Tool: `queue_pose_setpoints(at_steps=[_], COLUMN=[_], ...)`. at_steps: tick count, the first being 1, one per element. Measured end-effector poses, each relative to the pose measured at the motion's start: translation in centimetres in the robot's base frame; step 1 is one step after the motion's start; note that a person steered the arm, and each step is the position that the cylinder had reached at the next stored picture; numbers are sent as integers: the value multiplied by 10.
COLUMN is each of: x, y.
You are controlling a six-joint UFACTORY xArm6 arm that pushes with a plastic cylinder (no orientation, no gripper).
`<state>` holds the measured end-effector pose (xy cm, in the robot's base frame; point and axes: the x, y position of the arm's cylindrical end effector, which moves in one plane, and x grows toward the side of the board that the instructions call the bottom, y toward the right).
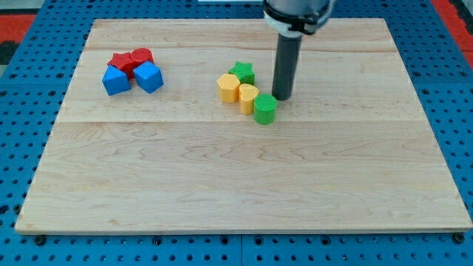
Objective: Slightly move the green star to the left
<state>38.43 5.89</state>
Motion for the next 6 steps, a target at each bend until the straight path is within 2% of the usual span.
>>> queue_pose_setpoints(at_steps=[1,3,4,5,6], x=[5,-59,-58,-24,-27], y=[-19,32,-1,-36,-9])
